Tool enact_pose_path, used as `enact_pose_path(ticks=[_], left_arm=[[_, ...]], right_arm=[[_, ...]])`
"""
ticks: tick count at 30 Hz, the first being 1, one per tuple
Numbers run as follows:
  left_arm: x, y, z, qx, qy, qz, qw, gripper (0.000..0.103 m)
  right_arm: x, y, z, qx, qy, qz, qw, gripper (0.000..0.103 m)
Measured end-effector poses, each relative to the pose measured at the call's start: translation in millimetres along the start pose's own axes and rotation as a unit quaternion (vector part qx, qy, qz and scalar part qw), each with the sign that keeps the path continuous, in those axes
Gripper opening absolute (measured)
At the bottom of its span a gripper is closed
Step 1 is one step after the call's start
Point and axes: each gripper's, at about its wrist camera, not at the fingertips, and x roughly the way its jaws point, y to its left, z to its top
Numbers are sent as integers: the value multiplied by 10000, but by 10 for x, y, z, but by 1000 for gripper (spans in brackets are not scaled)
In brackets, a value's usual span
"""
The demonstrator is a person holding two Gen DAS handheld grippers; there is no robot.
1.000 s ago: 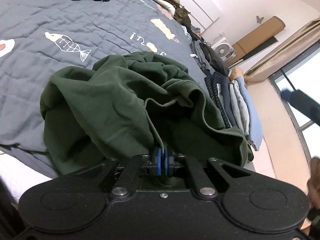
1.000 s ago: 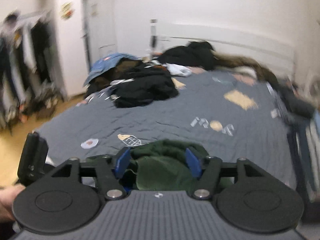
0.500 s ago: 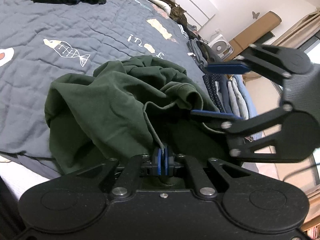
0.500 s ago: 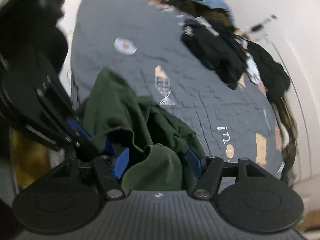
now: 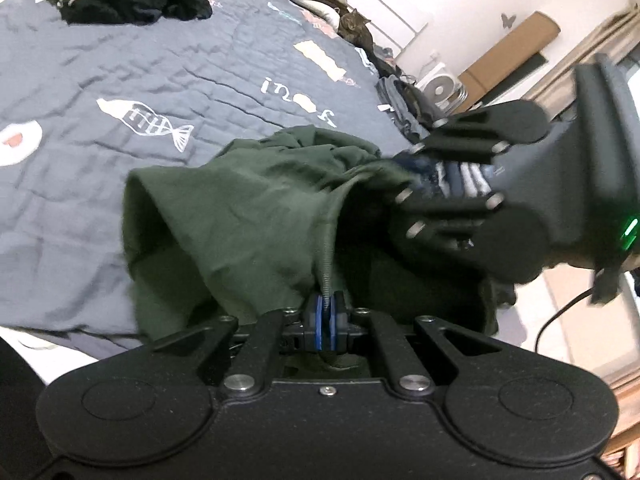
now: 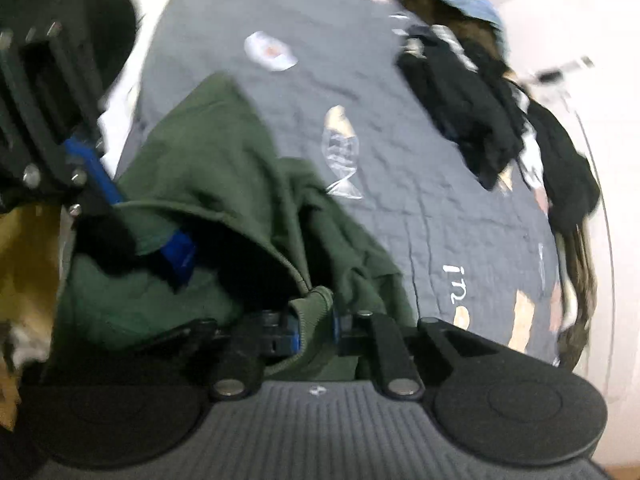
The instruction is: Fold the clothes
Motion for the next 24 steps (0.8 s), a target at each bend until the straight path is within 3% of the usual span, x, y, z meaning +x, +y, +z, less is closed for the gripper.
enact_pose_path(ticks=[6,8,10,11,13,20,24], left_arm=[[-35,-79,-86,-70,113,244,9996,7],[-28,-137,-149,-122,137,303,9994,14],[-12,-179,-221,-204,115,320,9992,44],[3,-200,-267,-188,60,370,9991,50],[73,-216,-325,-270,31,403,9988,51],[448,-79,-274,-1282,251,13,9914,51],[468,16,-210,-1710,123,-244,9849,49]], right_arm=[[-311,-270,-111,1191,-562,-13,9913,12],[-370,-308,-149,1441,-695,-11,9871,12],[-406,-341,-185,1682,-825,18,9823,12],[-426,-359,-206,1793,-900,24,9797,12],[-455,-369,-233,1912,-980,4,9766,12],[-554,-395,-305,2202,-1214,-110,9678,12],[-651,-446,-341,2423,-1446,-249,9590,12]])
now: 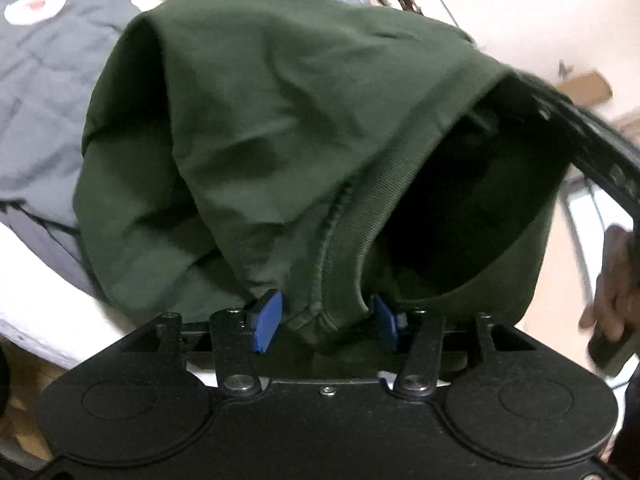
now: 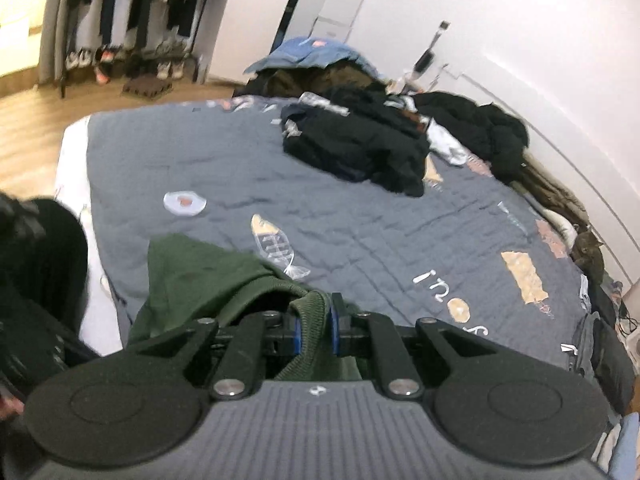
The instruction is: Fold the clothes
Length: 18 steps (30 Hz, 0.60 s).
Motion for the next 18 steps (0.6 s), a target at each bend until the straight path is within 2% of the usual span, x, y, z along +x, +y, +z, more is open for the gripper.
enact_pose_path(ticks=[4,8,9,10,11,15,18], left_arm=[[-24,75,124,-402,-58,-135,9991,57],[105,98,217,-644,-33,-206,9977,55],[136,78,228,-597,-52,-197,9980,44],[164,45,235,-499,-87,-163,9986,21],[178,12,245,-370,-103,-108,9992,15],[-18,-112,360,349,-418,107,9985,11],[-331,-202,645,836,-838,307,9925,10]], right_arm=[[-96,-47,28,150,-245,-76,9996,12],[-177,-63,85,195,-422,-158,9988,12],[-189,-61,95,191,-453,-181,9986,12],[-196,-53,102,179,-476,-201,9985,12],[-203,-46,108,167,-499,-221,9984,12],[-256,-65,90,161,-666,-537,9962,12],[-336,-182,93,365,-871,-790,9924,12]])
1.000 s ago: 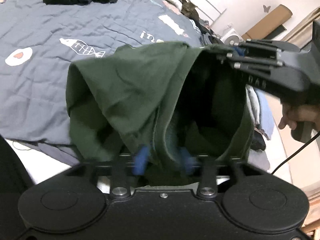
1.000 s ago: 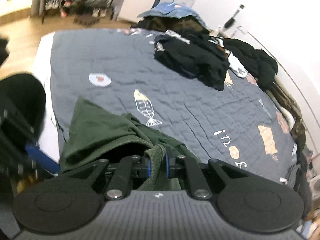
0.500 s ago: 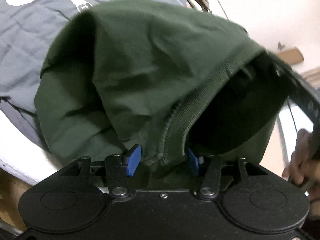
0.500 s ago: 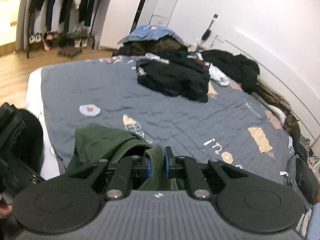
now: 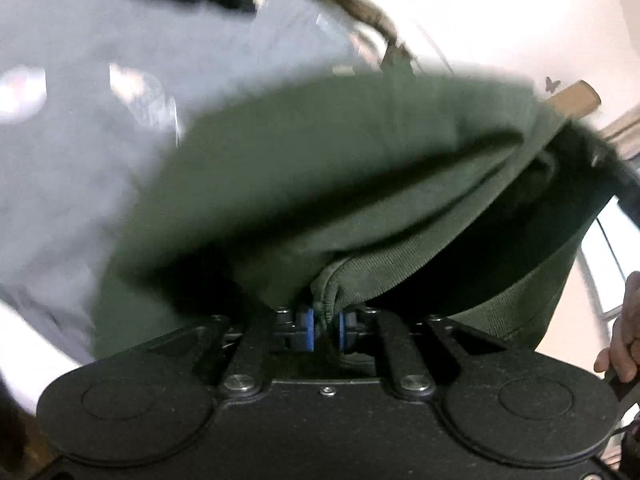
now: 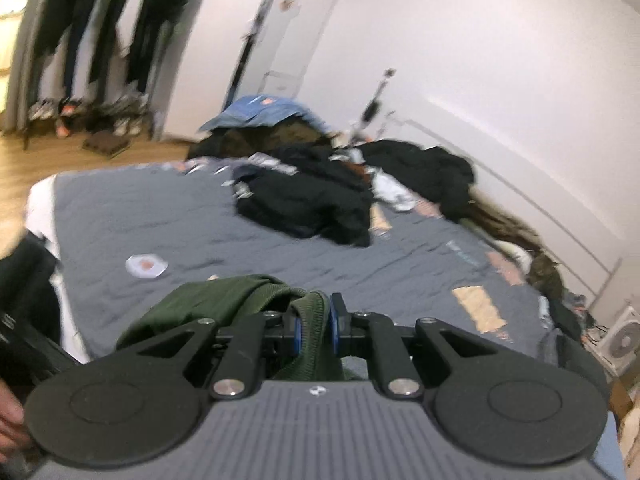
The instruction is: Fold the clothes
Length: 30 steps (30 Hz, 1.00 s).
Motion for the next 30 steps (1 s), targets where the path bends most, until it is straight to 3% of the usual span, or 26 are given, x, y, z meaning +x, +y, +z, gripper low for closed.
enact_pose_path(ticks=[4,7,11,17,20,23,27,30], left_arm=[[-452,-247,733,997,-622,192,9929,10],[-822,-744,1147,1718,-1139,278,9781,10],[-1331,-1591,1516,2661,-1799,421,9461,10],[-2156,-2937,1412,3691,-2755,349,8869,10],[-2338,-3317,1310,4050,-2903,443,8658,10],[-2309,-3483,1252,4205,-2755,569,8626,10],[-2340,-3443,1363,3961,-2815,482,8727,10],[-2344,-3411,1405,3957,-2863,453,8715,10]], right_arm=[[-105,-224,119,291,-380,-361,9982,12],[-247,-421,304,609,-829,-566,9931,12],[-523,-748,671,1148,-1550,-756,9783,12],[-1146,-1280,1246,1911,-2643,-840,9416,12],[-1523,-1396,1437,1991,-3225,-826,9217,12],[-1652,-1439,1540,1967,-3342,-705,9190,12],[-1617,-1509,1520,2146,-3186,-530,9217,12],[-1723,-1416,1499,2076,-3316,-460,9191,12]])
